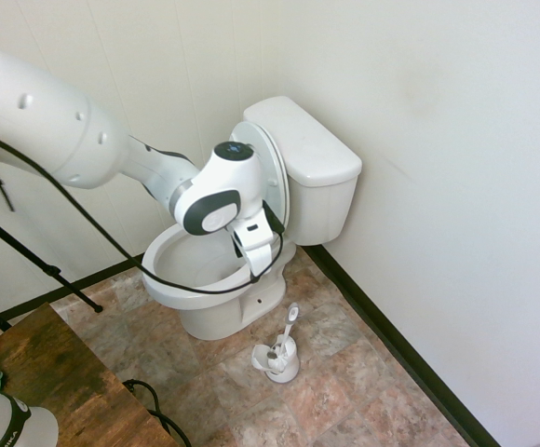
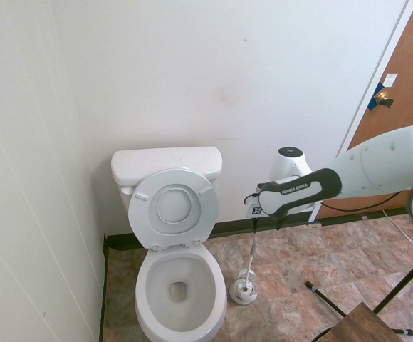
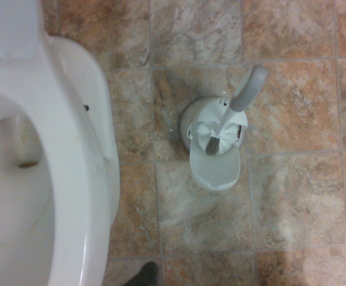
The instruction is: Clean the toilet
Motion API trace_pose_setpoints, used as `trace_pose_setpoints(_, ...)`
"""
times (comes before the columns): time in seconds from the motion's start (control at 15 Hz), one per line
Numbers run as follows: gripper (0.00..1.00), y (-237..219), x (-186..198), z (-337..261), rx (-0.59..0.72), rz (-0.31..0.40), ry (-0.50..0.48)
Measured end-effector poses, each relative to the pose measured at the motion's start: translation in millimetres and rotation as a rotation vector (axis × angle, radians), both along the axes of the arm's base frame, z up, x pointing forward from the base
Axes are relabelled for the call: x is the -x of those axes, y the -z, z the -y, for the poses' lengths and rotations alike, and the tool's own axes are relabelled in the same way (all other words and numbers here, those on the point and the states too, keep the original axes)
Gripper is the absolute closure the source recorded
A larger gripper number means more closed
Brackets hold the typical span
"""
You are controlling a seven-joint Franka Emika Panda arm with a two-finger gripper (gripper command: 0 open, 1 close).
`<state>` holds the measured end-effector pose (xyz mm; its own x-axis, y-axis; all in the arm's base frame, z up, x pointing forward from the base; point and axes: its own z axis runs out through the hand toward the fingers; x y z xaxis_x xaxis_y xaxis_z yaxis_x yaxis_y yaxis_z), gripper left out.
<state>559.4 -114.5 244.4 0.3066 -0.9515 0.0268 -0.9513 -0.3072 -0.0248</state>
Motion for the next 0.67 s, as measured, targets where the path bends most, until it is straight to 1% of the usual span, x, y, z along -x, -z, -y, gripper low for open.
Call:
trace_pose_setpoints(0.2,0.0,40.7,-32.4,19.9,-0.028,-0.01,0.077)
trace_pose_setpoints(0.4,0.0,81.7,-60.9,38.3,-0.035,-0.035,0.121)
trace_pose_setpoints(0.67,0.0,143.5,-80.6,66.1,-0.049,-0.088,0.172)
